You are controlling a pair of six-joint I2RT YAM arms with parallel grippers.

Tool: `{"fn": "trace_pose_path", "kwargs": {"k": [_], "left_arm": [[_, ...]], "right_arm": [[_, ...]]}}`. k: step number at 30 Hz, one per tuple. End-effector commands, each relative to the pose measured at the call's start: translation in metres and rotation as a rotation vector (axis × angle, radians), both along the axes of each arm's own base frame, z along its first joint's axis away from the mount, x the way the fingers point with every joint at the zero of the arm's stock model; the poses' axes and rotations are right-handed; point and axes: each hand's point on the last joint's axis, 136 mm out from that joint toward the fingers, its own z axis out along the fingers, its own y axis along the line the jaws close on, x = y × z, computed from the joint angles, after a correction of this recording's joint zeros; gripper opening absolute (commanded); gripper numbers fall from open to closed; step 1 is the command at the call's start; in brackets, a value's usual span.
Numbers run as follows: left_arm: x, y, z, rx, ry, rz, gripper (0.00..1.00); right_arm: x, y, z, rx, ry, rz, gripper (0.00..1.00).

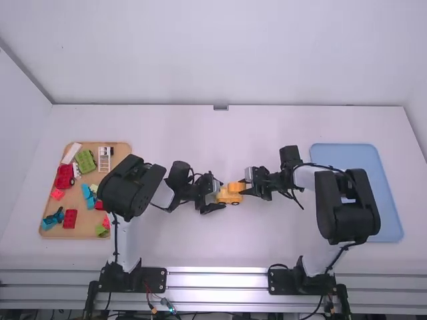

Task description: Assemble lego blocks to make yellow taxi

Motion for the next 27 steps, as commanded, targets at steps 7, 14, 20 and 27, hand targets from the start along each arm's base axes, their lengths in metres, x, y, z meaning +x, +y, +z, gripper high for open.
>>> {"fn": "trace_pose_path", "kwargs": {"k": [7,14,20,27], "left_arm": [[-0.001,-0.008,-0.007,-0.008,0.055,-0.059,0.80],[-0.005,-0.009,-0.007,-0.013,0.023,-0.088,0.75],[-0.006,-0.008,-0.007,-0.017,-0.002,-0.106,0.56],[-0.007,-0.009,-0.007,-0.015,0.001,-0.107,0.53]], "right_arm": [[0.003,0.001,0.009,0.010,0.003,-0.005,0.01],[-0.001,0.001,0.007,0.013,0.009,-0.001,0.01],[-0.007,0.001,0.003,0.014,0.030,-0.002,0.01],[-0.013,0.009,-0.005,0.008,0.046,0.028,0.01]]}}
